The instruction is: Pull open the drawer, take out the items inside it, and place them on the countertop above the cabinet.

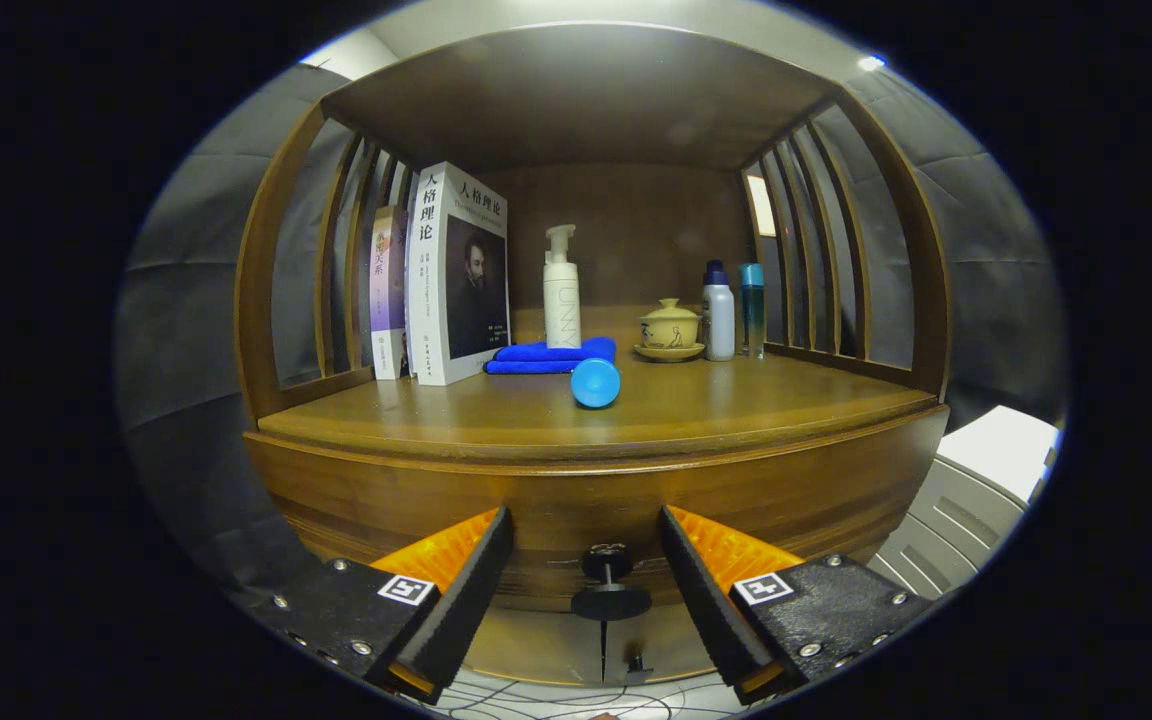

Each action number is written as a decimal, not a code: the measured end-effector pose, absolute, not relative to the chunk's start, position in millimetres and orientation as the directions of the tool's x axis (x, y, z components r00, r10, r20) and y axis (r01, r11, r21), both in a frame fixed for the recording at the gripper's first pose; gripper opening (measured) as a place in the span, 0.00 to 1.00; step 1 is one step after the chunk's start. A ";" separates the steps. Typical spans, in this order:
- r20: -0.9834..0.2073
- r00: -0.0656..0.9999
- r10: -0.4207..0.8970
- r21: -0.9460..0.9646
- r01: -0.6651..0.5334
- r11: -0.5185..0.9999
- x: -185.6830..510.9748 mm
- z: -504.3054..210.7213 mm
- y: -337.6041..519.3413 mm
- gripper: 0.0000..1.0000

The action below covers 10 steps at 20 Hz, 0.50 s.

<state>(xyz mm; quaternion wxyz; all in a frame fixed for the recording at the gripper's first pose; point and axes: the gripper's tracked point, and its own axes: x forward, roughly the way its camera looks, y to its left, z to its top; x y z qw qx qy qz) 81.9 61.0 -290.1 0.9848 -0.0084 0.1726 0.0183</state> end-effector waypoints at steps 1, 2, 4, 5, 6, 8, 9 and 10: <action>-0.341 0.939 0.030 -0.009 -0.036 0.999 82.0 -289.8 61.2 0.93; -0.340 0.940 0.028 -0.008 -0.033 0.999 81.7 -290.5 61.8 0.93; -0.322 0.946 0.020 0.000 -0.021 1.000 82.3 -290.5 62.6 0.93; -0.314 0.949 0.019 0.005 -0.019 1.000 83.6 -291.5 63.6 0.93; -0.314 0.949 0.023 0.007 -0.022 1.000 81.9 -291.7 64.2 0.93; -0.313 0.949 0.028 -0.016 -0.035 0.999 81.6 -284.4 57.1 0.93; -0.299 0.954 0.034 -0.027 -0.045 0.999 84.1 -274.2 50.6 0.93; -0.289 0.957 0.037 -0.039 -0.050 0.998 82.5 -265.0 43.0 0.93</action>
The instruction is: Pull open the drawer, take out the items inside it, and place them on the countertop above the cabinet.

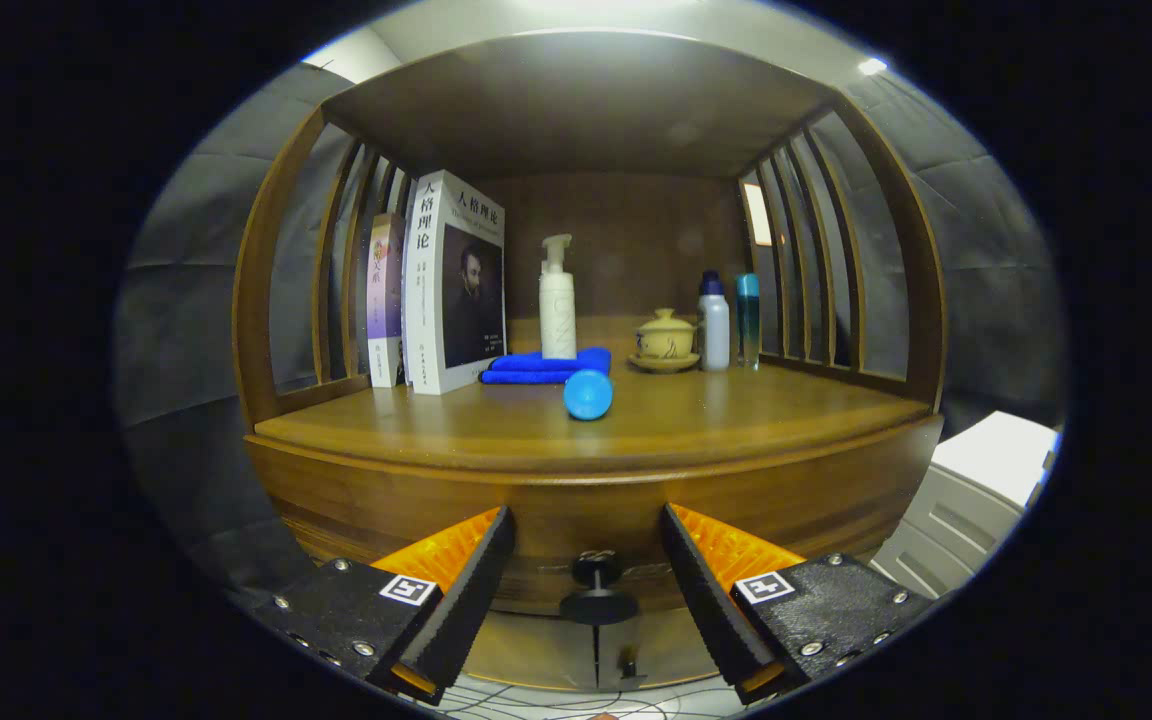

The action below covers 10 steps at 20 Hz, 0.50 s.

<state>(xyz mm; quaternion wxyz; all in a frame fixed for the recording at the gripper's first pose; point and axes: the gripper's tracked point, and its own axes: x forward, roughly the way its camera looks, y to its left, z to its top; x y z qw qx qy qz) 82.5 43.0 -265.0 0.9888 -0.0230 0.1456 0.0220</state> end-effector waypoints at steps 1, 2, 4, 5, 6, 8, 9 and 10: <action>-0.284 0.958 0.038 -0.057 -0.057 0.997 82.1 -253.0 32.7 0.93; -0.283 0.959 0.020 -0.072 -0.042 0.996 80.5 -240.6 17.3 0.93; -0.258 0.966 -0.010 -0.061 -0.006 0.998 83.5 -205.8 -7.6 0.93; -0.236 0.972 -0.013 -0.040 0.004 0.999 86.2 -183.2 -18.0 0.93; -0.214 0.977 -0.014 -0.031 0.008 0.999 87.5 -163.1 -28.6 0.93; -0.159 0.986 -0.059 -0.076 0.047 0.996 87.1 -122.2 -58.8 0.93; -0.120 0.988 -0.101 -0.122 0.087 0.989 85.2 -100.5 -76.3 0.93; -0.087 0.987 -0.132 -0.157 0.117 0.981 80.4 -83.1 -88.4 0.93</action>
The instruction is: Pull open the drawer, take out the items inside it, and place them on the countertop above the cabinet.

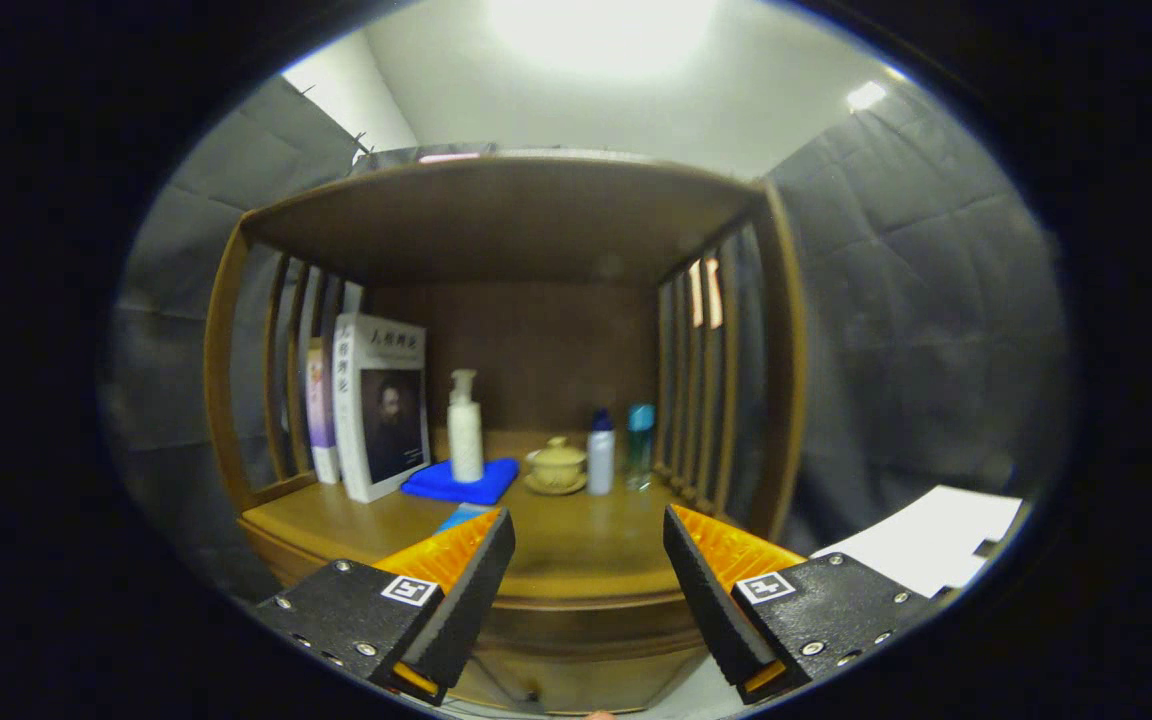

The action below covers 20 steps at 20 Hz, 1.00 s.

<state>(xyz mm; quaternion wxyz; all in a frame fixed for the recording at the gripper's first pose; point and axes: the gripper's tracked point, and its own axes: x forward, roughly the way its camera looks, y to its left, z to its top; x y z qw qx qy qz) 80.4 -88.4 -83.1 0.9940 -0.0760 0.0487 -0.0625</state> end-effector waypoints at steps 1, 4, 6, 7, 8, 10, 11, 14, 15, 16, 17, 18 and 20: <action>-0.060 0.987 -0.150 -0.184 0.136 0.973 75.0 -66.1 -94.6 0.93; -0.036 0.992 -0.123 -0.192 0.114 0.975 64.3 -38.1 -88.7 0.93; -0.028 0.997 -0.078 -0.181 0.072 0.981 57.4 -24.8 -78.1 0.93; -0.019 0.999 -0.049 -0.176 0.045 0.983 53.2 -18.3 -69.8 0.93; -0.017 1.000 -0.015 -0.176 0.011 0.984 49.0 -14.0 -62.3 0.93; -0.041 0.999 0.016 -0.155 -0.022 0.988 38.5 -12.6 -54.3 0.93; -0.066 0.997 0.032 -0.138 -0.041 0.990 32.6 -16.3 -48.8 0.93; -0.108 0.992 0.057 -0.068 -0.065 0.996 13.3 -22.0 -37.8 0.93; -0.134 0.989 0.068 -0.039 -0.074 0.996 9.4 -25.1 -32.8 0.93; -0.151 0.985 0.089 -0.019 -0.093 0.995 4.4 -28.7 -25.3 0.93; -0.146 0.984 0.103 -0.013 -0.106 0.994 1.5 -25.7 -20.9 0.93; -0.143 0.985 0.099 -0.018 -0.102 0.995 -0.5 -22.2 -22.1 0.93; -0.130 0.987 0.092 -0.045 -0.099 0.994 -3.2 -17.5 -17.7 0.93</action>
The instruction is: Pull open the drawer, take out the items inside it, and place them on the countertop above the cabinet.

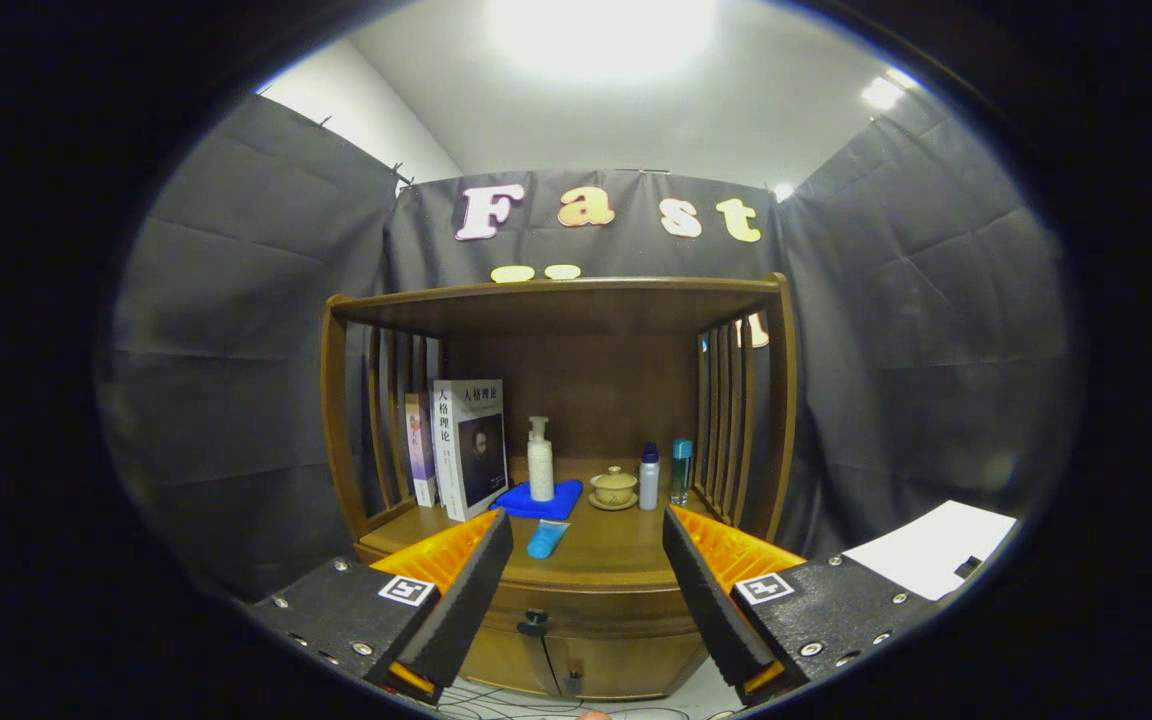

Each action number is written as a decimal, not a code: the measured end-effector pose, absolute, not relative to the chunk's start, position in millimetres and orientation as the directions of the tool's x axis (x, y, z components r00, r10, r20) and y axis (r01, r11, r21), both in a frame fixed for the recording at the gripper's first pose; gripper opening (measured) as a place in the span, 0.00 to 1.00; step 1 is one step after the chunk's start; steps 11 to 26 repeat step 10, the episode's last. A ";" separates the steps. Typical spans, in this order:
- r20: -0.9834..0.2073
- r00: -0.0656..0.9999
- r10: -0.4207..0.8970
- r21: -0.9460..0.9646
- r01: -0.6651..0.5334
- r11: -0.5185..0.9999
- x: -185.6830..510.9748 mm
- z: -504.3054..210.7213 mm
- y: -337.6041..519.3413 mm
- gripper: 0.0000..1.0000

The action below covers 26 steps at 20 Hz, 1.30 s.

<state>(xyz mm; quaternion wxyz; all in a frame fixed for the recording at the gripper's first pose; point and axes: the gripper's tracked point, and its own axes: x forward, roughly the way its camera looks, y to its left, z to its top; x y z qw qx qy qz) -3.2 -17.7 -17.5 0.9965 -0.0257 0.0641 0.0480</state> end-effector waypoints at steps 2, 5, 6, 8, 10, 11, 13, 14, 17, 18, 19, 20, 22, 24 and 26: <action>-0.131 0.988 0.078 -0.096 -0.091 0.991 -5.7 -17.0 -17.4 0.93; -0.116 0.991 0.064 -0.145 -0.081 0.986 -9.0 -7.9 -17.6 0.94; -0.107 0.992 0.060 -0.154 -0.076 0.985 -10.3 -3.8 -18.4 0.94; -0.087 0.995 0.054 -0.159 -0.067 0.985 -14.4 5.2 -20.1 0.94; -0.068 0.996 0.057 -0.157 -0.067 0.985 -17.1 12.7 -19.0 0.94; -0.068 0.996 0.057 -0.157 -0.067 0.985 -17.1 12.7 -19.0 0.94; -0.068 0.996 0.057 -0.157 -0.067 0.985 -17.1 12.7 -19.0 0.94; -0.068 0.996 0.057 -0.157 -0.067 0.985 -17.1 12.7 -19.0 0.94; -0.068 0.996 0.057 -0.157 -0.067 0.985 -17.1 12.7 -19.0 0.94; -0.068 0.996 0.057 -0.157 -0.067 0.985 -17.1 12.7 -19.0 0.94; -0.068 0.996 0.057 -0.157 -0.067 0.985 -17.1 12.7 -19.0 0.94; -0.068 0.996 0.057 -0.157 -0.067 0.985 -17.1 12.7 -19.0 0.94; -0.068 0.996 0.057 -0.157 -0.067 0.985 -17.1 12.7 -19.0 0.94; -0.068 0.996 0.057 -0.157 -0.067 0.985 -17.1 12.7 -19.0 0.94; -0.068 0.996 0.057 -0.157 -0.067 0.985 -17.1 12.7 -19.0 0.94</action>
